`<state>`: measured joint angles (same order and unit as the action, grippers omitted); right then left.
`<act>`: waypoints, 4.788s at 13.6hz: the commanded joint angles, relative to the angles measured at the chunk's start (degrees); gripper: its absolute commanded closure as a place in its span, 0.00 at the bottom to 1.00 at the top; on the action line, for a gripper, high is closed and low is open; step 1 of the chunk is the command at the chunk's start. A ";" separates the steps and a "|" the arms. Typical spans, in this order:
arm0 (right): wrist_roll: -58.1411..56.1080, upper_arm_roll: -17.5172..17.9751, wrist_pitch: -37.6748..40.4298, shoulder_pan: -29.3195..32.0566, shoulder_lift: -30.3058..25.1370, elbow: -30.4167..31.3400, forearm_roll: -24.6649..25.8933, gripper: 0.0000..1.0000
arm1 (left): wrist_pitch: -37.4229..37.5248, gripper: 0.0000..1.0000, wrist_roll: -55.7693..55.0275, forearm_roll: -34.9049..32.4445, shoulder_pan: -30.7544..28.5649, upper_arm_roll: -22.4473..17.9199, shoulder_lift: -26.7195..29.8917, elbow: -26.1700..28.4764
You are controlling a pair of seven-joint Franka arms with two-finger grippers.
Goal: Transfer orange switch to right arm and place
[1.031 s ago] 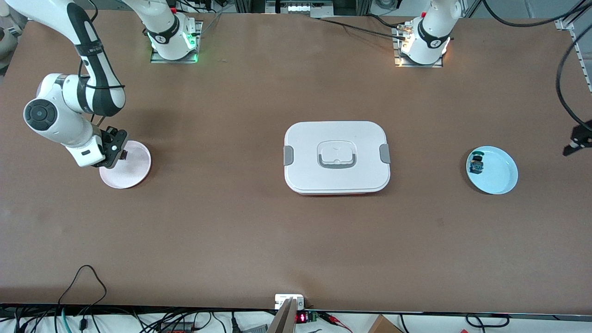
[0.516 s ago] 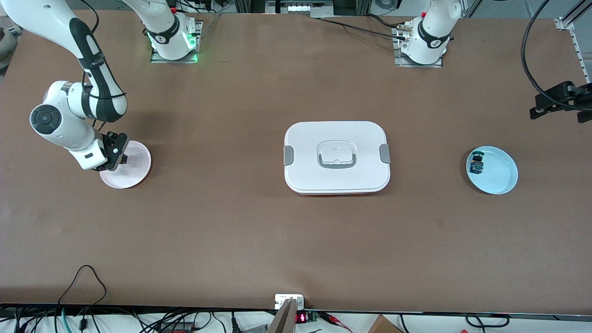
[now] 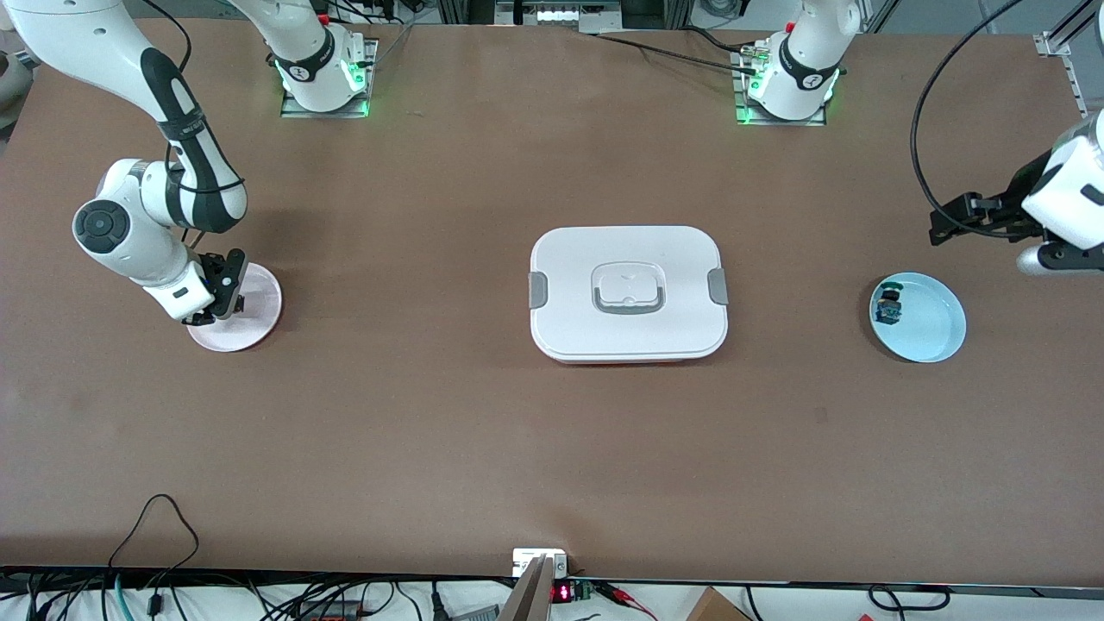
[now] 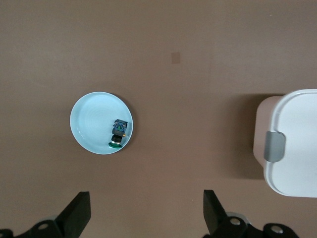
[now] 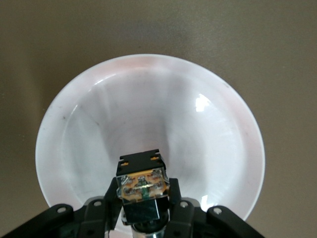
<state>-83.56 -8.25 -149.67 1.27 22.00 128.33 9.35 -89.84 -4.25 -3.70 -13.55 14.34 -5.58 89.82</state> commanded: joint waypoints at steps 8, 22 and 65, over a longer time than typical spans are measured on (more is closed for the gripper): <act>1.12 0.16 2.00 -0.57 -5.20 0.43 -1.35 0.00 | -1.39 0.00 0.48 -0.34 -0.86 0.42 1.80 1.94; 50.55 0.25 37.50 -3.82 -11.54 -24.26 -11.55 0.00 | -1.56 0.00 0.48 2.39 17.42 -18.39 3.73 4.23; 82.86 -2.30 58.79 -7.34 -25.79 -32.61 -8.03 0.00 | -1.56 0.00 0.56 3.35 16.71 -18.73 1.71 2.82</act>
<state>-1.14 -10.62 -91.89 -6.21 -4.11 97.58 0.68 -92.18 -4.11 -1.35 3.29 -3.82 -4.22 92.87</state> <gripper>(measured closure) 0.000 0.000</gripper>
